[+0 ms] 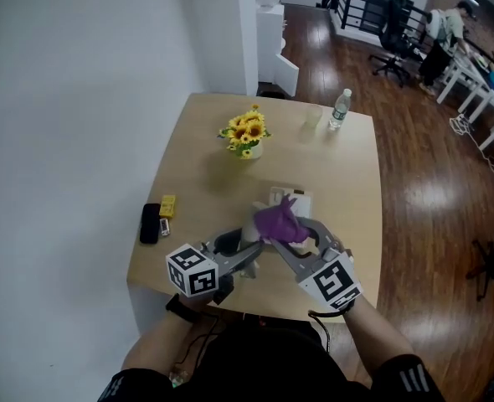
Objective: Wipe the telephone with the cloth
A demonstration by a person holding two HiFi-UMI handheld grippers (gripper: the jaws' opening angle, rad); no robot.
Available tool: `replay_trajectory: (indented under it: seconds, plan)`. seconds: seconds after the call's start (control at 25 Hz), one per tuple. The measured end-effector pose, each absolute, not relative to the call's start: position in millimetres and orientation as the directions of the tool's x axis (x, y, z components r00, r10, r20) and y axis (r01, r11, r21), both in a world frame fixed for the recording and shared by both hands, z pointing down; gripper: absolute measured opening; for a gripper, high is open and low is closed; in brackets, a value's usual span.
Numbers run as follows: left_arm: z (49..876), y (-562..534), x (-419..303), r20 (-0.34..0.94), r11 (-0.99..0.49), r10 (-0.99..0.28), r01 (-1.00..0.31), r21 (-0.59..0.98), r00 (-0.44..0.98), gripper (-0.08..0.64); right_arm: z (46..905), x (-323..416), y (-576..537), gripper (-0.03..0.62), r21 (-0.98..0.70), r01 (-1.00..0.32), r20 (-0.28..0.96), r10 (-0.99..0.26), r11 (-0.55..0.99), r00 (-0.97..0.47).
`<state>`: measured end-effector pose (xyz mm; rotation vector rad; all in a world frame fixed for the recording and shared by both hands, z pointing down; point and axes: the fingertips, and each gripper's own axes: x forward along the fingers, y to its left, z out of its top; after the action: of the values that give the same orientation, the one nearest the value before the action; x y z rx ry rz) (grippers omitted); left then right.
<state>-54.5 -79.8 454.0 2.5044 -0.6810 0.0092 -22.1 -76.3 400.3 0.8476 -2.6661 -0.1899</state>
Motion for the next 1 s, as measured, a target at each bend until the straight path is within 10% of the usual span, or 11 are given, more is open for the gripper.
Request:
replay_trajectory:
  seconds: [0.44, 0.72, 1.0]
  plan:
    - [424.9, -20.8, -85.0, 0.030, -0.871, -0.255, -0.243, 0.427, 0.967, 0.215, 372.4, -31.4, -41.5, 0.140, 0.088, -0.317, 0.264, -0.329, 0.944, -0.907]
    - [434.7, 10.5, -73.0, 0.135, -0.934, -0.124, -0.161, 0.319, 0.983, 0.215, 381.2, -27.5, -31.4, 0.140, 0.161, -0.078, 0.507, -0.150, 0.984, -0.849]
    - [417.4, 19.8, -62.4, 0.044, -0.936, -0.087, -0.097, 0.340, 0.995, 0.215, 388.5, -26.2, -48.2, 0.139, 0.134, -0.143, 0.496, -0.191, 0.981, -0.847]
